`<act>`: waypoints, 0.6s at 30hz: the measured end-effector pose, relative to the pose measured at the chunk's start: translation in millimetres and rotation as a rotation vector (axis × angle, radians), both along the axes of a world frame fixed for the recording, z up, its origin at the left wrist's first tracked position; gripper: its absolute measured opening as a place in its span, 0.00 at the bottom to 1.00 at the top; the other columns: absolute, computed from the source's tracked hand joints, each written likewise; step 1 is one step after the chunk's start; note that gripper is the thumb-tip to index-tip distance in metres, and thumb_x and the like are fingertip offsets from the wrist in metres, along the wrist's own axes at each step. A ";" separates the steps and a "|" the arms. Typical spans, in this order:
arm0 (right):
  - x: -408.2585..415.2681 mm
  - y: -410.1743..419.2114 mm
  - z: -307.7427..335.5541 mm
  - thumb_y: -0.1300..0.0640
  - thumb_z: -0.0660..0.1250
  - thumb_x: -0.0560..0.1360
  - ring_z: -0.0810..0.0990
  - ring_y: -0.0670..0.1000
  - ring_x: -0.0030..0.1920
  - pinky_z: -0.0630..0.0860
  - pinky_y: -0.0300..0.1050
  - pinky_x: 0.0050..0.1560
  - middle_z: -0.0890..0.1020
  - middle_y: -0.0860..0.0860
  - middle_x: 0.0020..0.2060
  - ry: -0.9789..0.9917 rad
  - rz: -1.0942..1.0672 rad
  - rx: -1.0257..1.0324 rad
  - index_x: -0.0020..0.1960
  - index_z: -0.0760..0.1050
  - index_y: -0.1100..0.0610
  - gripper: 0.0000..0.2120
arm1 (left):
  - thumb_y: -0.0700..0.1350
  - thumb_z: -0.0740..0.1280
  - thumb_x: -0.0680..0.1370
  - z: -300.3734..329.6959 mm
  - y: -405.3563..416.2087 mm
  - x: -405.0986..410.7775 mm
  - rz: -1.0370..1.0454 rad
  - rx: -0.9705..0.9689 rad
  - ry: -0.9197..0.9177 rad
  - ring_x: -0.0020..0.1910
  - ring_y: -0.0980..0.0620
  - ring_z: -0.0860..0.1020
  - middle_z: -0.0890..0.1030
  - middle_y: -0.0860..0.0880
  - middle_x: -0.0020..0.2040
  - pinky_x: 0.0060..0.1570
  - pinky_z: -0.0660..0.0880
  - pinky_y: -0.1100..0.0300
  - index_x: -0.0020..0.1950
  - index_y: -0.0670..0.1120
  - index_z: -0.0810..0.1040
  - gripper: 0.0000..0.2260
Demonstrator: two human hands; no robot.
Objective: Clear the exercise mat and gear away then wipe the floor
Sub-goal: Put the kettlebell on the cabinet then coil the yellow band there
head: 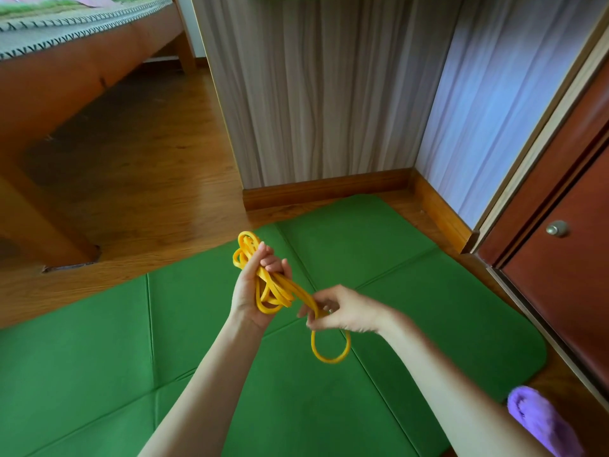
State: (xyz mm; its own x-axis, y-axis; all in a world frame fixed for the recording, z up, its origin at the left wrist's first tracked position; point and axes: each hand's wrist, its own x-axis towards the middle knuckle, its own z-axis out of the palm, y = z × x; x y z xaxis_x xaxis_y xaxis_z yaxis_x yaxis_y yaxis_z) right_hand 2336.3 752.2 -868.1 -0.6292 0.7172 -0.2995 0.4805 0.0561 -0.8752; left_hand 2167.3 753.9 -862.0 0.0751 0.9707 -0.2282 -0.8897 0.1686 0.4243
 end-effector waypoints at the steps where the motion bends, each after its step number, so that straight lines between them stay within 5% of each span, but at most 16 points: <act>1: -0.8 0.8 -1.9 0.59 0.71 0.73 0.75 0.46 0.44 0.71 0.41 0.49 0.78 0.46 0.41 -0.095 -0.004 0.094 0.53 0.81 0.57 0.09 | 0.42 0.78 0.63 0.9 -0.4 -1.4 0.016 -0.026 -0.009 0.23 0.60 0.72 0.70 0.53 0.25 0.34 0.79 0.64 0.38 0.44 0.72 0.15; 4: -0.1 2.0 -5.8 0.53 0.71 0.72 0.71 0.47 0.40 0.66 0.42 0.38 0.72 0.46 0.39 -0.268 -0.146 0.464 0.52 0.82 0.53 0.09 | 0.40 0.64 0.76 -2.6 1.3 -4.7 0.061 -0.179 0.041 0.21 0.60 0.72 0.71 0.52 0.23 0.31 0.78 0.65 0.38 0.44 0.69 0.08; 8: -3.5 -3.5 -8.1 0.65 0.70 0.69 0.71 0.48 0.33 0.61 0.33 0.28 0.76 0.48 0.36 -0.185 -0.372 0.849 0.50 0.83 0.55 0.11 | 0.39 0.60 0.79 -7.8 -0.6 -1.4 -0.067 -0.370 0.133 0.19 0.56 0.72 0.72 0.49 0.21 0.26 0.76 0.66 0.37 0.43 0.67 0.10; 13: -8.0 -9.3 -17.0 0.69 0.68 0.65 0.77 0.53 0.34 0.75 0.43 0.31 0.75 0.52 0.39 -0.046 -0.353 0.926 0.52 0.82 0.55 0.18 | 0.41 0.62 0.78 -7.0 -6.7 7.0 -0.298 -0.401 0.349 0.22 0.50 0.77 0.75 0.44 0.25 0.26 0.79 0.58 0.36 0.40 0.71 0.11; 16: -10.8 -13.6 -18.4 0.73 0.67 0.64 0.78 0.52 0.37 0.76 0.44 0.34 0.76 0.53 0.42 0.000 -0.320 0.972 0.54 0.81 0.58 0.21 | 0.44 0.64 0.77 -6.8 -8.0 10.3 -0.362 -0.397 0.417 0.27 0.46 0.80 0.77 0.43 0.30 0.38 0.80 0.48 0.38 0.39 0.74 0.11; 18: -12.5 -17.1 -18.7 0.74 0.65 0.64 0.78 0.52 0.38 0.77 0.43 0.37 0.77 0.53 0.43 0.020 -0.280 0.993 0.55 0.80 0.59 0.22 | 0.46 0.64 0.77 -6.0 -8.3 10.8 -0.357 -0.368 0.428 0.26 0.47 0.79 0.77 0.43 0.29 0.35 0.80 0.51 0.39 0.39 0.74 0.12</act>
